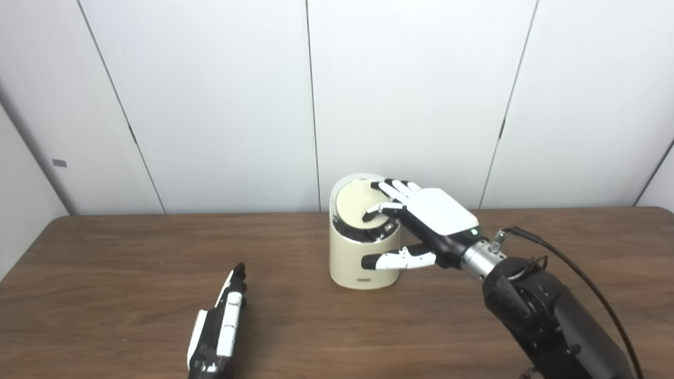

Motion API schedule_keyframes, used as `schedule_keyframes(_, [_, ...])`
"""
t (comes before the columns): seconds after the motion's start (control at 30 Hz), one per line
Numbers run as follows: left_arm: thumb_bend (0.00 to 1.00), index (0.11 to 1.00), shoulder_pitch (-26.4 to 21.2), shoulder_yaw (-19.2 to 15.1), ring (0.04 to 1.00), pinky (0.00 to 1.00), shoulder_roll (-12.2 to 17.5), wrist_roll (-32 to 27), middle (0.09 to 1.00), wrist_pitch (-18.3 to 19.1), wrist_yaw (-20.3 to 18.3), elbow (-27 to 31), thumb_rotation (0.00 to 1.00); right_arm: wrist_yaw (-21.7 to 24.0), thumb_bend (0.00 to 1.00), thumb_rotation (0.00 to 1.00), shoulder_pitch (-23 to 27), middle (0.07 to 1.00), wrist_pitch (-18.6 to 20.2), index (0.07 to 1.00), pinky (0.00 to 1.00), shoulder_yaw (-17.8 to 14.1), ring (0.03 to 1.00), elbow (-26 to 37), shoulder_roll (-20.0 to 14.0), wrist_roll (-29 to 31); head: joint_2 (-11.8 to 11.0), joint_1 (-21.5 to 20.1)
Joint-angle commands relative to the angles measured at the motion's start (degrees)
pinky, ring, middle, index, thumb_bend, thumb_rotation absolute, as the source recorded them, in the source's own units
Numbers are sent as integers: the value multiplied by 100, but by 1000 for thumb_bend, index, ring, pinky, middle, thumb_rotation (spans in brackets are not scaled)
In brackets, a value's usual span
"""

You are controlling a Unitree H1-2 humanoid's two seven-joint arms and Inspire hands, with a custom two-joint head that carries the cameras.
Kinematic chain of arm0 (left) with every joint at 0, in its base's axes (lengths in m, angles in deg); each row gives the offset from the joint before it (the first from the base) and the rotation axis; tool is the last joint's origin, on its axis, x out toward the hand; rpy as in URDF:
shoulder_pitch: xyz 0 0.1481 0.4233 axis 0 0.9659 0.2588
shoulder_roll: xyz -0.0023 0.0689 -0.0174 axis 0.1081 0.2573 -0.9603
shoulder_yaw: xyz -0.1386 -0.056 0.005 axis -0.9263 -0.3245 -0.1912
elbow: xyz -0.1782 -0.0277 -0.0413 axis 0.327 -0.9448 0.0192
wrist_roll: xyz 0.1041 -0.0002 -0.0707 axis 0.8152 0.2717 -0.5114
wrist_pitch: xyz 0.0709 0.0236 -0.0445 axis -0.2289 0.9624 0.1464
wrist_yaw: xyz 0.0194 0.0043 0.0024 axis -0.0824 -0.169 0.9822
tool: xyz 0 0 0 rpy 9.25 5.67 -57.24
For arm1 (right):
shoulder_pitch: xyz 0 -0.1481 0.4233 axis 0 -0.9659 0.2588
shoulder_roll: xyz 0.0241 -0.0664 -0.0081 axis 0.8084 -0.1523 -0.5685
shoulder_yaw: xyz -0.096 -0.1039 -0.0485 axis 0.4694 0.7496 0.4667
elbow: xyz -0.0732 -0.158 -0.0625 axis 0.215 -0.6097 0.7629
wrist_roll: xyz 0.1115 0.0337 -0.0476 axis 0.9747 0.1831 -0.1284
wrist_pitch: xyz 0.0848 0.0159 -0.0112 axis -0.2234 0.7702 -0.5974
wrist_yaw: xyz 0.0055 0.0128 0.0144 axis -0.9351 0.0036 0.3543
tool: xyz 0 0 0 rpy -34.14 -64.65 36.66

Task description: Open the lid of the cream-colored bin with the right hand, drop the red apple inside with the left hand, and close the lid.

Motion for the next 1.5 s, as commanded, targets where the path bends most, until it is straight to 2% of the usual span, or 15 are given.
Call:
schedule_keyframes(0.0, [659, 1000, -68, 67, 1000, 1000, -5, -28, 1000, -124, -74, 291, 947, 111, 671, 1000, 138, 988, -101, 740, 1000, 35, 1000, 89, -121, -217, 21, 15])
schedule_keyframes(0.2, [648, 1000, -71, 150, 1000, 1000, 26, 20, 1000, -157, -103, 431, 911, 127, 668, 1000, 123, 998, -240, 745, 1000, 36, 1000, 47, -70, -445, 29, 31])
schedule_keyframes(0.5, [662, 1000, -96, 152, 1000, 1000, 10, -1, 1000, -187, -129, 448, 907, 113, 673, 1000, 98, 1000, -296, 751, 1000, -49, 1000, -8, 19, -383, 5, 42])
schedule_keyframes(0.7, [651, 1000, -93, 143, 1000, 1000, 1, -1, 1000, -136, -112, 472, 913, 133, 619, 1000, -16, 994, -90, 806, 1000, -478, 1000, 440, 178, 126, 10, 44])
schedule_keyframes(0.83, [655, 1000, -85, 125, 1000, 1000, 2, 34, 1000, -120, -84, 447, 931, 213, 597, 1000, -118, 1000, 11, 944, 1000, -748, 1000, 798, 184, 339, 10, 44])
schedule_keyframes(0.93, [645, 1000, -83, 121, 1000, 1000, 18, 64, 1000, -131, -81, 425, 940, 92, 600, 1000, -265, 1000, -45, 986, 1000, -977, 1000, 911, 220, 538, 0, 45])
schedule_keyframes(1.07, [633, 1000, -92, 87, 1000, 1000, 28, 18, 1000, -177, -93, 378, 951, -108, 597, 1000, -530, 1000, -53, 999, 1000, -1263, 1000, 1011, 290, 734, -4, 16])
schedule_keyframes(1.33, [627, 1000, -37, 5, 1000, 1000, 90, 10, 1000, -279, -111, 350, 935, -470, 550, 1000, -1547, 1000, -69, 1000, 1000, -1920, 1000, 905, 468, 1721, 19, 9])
schedule_keyframes(1.47, [626, 1000, 80, -46, 1000, 1000, 166, -45, 1000, -302, -158, 406, 940, -502, 576, 1000, -1891, 1000, 118, 1000, 1000, -2183, 1000, 870, 516, 2168, 33, 15])
